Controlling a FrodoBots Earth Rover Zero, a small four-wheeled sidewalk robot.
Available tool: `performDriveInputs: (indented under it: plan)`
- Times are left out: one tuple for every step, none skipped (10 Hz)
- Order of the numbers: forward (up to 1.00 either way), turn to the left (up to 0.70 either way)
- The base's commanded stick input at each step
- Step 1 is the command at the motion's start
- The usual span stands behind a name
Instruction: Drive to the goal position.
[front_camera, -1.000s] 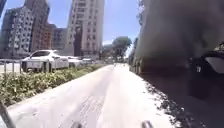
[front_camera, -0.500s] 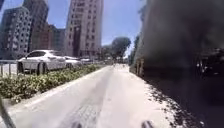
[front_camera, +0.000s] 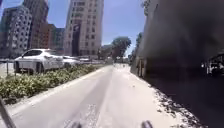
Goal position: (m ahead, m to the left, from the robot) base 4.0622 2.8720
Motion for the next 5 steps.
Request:
performDriveInputs:
  plan:
    - [0.7, 0.0]
    - [0.7, 0.0]
    - [0.7, 0.0]
    - [0.7, 0.0]
    - [0.7, 0.0]
